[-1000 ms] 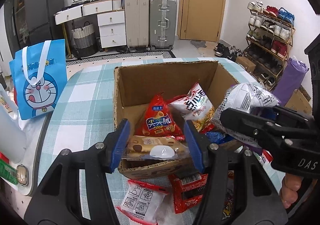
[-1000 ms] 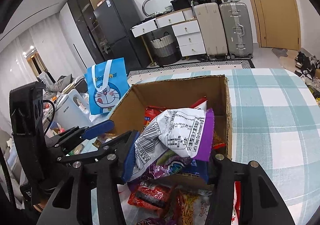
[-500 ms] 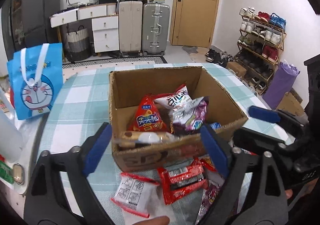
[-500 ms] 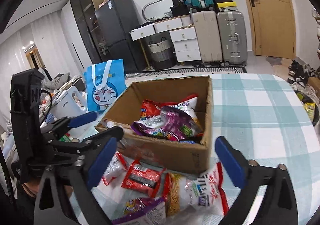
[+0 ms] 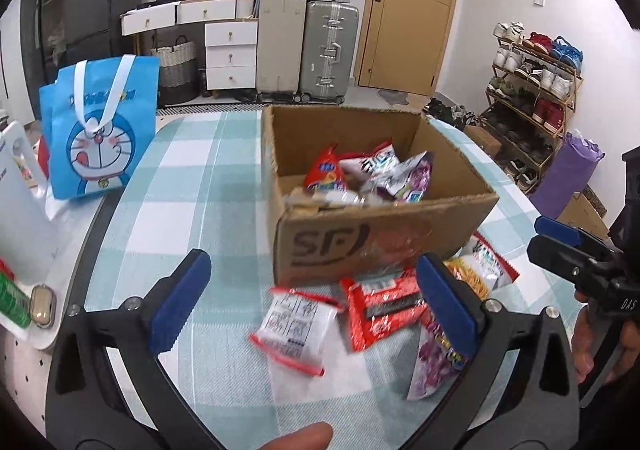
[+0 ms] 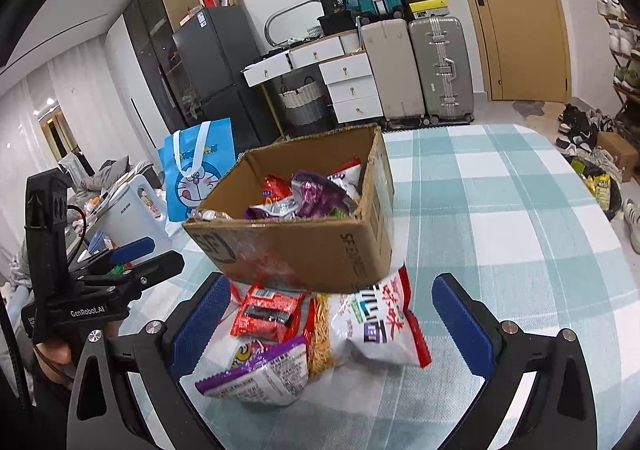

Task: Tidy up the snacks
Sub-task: 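Move both tools back toward the remaining snacks on the table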

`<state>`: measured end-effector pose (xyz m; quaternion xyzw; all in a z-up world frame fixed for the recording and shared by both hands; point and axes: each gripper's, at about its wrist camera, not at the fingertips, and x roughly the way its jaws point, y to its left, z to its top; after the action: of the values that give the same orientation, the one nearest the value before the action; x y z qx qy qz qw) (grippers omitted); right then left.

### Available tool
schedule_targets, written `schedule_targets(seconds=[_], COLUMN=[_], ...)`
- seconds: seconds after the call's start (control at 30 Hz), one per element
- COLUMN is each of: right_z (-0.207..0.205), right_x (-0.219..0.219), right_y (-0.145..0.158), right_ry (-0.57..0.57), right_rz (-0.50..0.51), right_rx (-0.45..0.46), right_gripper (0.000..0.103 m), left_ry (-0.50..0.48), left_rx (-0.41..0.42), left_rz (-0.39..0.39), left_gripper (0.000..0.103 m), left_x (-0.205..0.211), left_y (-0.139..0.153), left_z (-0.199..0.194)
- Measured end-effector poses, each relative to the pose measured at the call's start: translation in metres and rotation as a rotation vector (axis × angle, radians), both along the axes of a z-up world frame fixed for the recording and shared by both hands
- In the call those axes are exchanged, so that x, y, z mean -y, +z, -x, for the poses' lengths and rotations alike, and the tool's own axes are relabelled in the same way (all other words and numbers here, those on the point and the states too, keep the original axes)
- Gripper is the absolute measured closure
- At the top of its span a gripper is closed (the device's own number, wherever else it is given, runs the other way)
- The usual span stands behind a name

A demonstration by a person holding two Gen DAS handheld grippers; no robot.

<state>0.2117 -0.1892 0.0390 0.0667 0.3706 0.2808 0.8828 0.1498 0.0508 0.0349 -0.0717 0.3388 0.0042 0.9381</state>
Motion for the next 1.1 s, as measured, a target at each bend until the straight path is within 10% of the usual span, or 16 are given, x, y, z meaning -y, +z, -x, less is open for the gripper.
schedule_targets(seconds=[1.1], right_z=[0.008], right_x=[-0.013], right_y=[-0.024], right_ry=[0.014], right_rz=[0.110], right_rx=[-0.051], right_gripper=[0.001], left_ry=[0.006], left_rx=[-0.147], left_rz=[-0.041], left_gripper=[0.001], left_x=[-0.002], left_y=[-0.058], left_z=[0.000])
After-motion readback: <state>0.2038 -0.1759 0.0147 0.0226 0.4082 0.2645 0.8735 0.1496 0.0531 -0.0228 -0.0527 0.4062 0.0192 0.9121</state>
